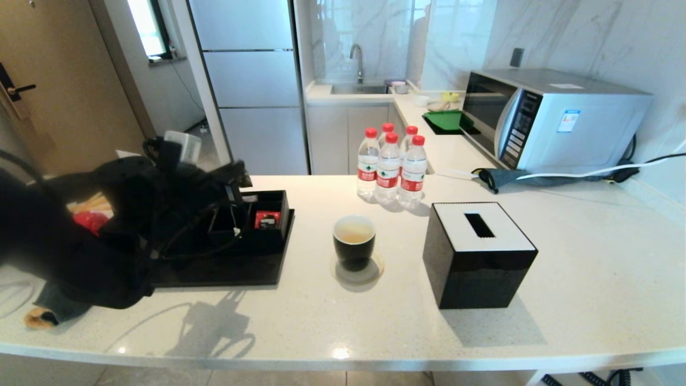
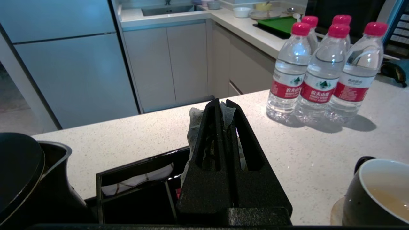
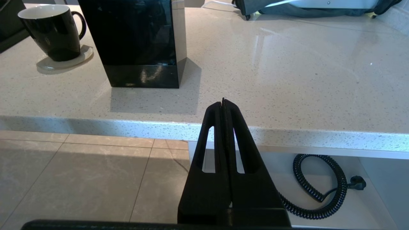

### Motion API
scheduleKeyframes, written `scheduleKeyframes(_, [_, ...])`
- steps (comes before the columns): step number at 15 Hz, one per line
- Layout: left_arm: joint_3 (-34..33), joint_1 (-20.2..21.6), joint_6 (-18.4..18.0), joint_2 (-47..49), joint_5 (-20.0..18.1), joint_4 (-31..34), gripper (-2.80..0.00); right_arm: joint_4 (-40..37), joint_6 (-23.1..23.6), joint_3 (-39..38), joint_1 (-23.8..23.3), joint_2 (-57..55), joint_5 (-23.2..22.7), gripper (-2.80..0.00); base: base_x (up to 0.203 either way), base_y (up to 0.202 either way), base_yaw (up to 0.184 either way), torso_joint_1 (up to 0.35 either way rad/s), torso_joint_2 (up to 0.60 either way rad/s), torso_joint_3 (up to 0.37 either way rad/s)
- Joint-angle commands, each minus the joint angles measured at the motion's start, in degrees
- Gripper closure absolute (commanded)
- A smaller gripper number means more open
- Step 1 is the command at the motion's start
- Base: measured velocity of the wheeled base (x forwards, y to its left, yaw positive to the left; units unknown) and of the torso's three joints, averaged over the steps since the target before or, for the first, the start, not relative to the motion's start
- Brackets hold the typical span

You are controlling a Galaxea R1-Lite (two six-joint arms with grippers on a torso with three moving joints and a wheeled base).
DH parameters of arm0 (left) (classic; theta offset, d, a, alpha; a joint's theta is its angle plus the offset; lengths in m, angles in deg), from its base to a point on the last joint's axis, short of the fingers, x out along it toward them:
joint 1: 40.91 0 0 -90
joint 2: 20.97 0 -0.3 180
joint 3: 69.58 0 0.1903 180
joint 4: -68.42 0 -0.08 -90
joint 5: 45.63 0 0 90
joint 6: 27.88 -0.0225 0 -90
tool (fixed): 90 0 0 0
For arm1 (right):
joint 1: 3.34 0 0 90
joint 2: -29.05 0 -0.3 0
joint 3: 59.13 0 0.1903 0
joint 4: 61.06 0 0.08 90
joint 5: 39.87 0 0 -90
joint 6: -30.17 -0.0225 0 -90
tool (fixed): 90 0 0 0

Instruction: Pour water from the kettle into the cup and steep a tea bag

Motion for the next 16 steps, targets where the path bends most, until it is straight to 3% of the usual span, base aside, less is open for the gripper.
scheduleKeyframes(1, [0.06,-0.86,0.02,-3.44,-0.11,0.95,0.00,-0.04,0.03,0.00,0.02,-0.07,-0.01,0.00,0.000,0.000,0.000,0.000,0.00,0.000])
scheduleKeyframes(16, [-2.71,-10.33,1.51,-18.43,-0.82,13.85,0.00,-0.04,-0.01,0.00,0.02,-0.07,-0.06,0.00,0.000,0.000,0.000,0.000,0.00,0.000])
